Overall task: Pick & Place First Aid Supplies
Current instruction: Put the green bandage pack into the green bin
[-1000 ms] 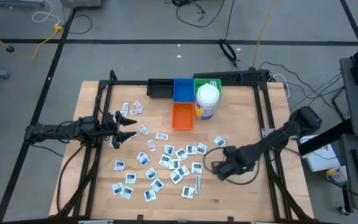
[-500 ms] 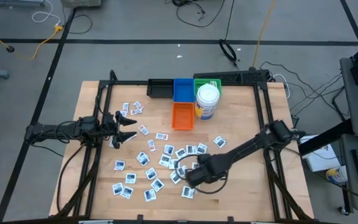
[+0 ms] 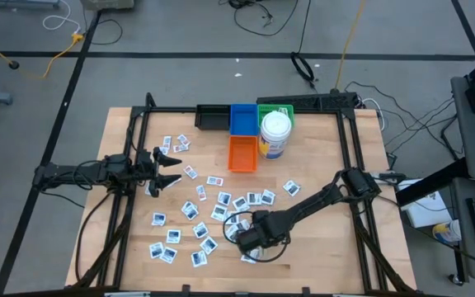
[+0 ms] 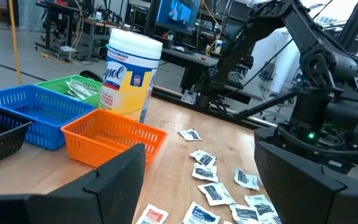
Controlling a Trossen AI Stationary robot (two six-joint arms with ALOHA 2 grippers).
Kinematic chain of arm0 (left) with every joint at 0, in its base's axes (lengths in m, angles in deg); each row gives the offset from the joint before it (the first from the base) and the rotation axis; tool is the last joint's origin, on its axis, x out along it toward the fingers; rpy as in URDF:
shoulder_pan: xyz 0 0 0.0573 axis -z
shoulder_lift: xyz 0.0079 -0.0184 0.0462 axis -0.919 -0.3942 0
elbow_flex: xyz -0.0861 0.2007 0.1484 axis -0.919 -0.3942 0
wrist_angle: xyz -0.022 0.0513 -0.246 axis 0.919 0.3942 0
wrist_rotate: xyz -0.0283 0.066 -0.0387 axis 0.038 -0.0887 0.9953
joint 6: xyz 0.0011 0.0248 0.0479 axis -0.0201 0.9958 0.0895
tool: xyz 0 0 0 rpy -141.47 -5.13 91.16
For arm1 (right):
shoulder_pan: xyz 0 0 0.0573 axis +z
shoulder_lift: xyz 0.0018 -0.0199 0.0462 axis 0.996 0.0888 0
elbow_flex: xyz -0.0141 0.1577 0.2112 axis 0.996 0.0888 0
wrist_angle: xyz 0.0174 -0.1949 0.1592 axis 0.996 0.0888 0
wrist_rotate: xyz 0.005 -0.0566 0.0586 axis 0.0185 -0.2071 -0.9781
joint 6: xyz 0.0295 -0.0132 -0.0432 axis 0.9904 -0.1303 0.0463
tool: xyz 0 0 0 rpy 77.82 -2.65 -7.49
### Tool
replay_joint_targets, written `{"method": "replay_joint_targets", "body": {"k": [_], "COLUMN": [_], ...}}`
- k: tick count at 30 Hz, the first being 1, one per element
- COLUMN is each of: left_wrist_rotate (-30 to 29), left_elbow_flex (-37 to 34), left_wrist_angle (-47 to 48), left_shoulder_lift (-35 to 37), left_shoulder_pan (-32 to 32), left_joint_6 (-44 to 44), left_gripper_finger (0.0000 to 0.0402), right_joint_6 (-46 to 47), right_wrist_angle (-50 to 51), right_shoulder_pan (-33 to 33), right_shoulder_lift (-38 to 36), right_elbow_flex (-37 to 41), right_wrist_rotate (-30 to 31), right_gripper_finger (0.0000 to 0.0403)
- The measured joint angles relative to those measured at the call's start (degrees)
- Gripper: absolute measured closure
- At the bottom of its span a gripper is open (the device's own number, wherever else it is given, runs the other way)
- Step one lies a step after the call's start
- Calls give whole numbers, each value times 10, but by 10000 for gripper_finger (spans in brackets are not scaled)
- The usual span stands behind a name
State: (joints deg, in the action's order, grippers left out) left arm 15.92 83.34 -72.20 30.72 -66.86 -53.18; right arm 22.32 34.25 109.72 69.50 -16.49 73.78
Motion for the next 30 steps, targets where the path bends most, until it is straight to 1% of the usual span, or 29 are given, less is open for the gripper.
{"method": "replay_joint_targets", "body": {"k": [4,7,10,15,17,21,27,30], "left_wrist_rotate": [0,0,0,0,0,0,0,0], "left_elbow_flex": [0,0,0,0,0,0,0,0], "left_wrist_angle": [0,0,0,0,0,0,0,0], "left_shoulder_lift": [0,0,0,0,0,0,0,0], "left_shoulder_pan": [0,0,0,0,0,0,0,0], "left_joint_6": [0,0,0,0,0,0,0,0], "left_gripper_finger": [96,96,96,96,96,96,96,96], "right_joint_6": [0,0,-8,-39,-55,-74,-159,-205], "right_wrist_angle": [-2,-1,-1,2,2,23,52,90], "right_shoulder_pan": [-1,-1,-1,-1,-1,-3,-16,-23], "right_shoulder_lift": [3,3,3,3,3,-3,-38,-58], "right_elbow_flex": [0,0,0,0,0,0,0,0], "right_wrist_rotate": [1,2,1,-14,-13,-19,-29,-28], "right_gripper_finger": [240,254,288,375,395,399,402,402]}}
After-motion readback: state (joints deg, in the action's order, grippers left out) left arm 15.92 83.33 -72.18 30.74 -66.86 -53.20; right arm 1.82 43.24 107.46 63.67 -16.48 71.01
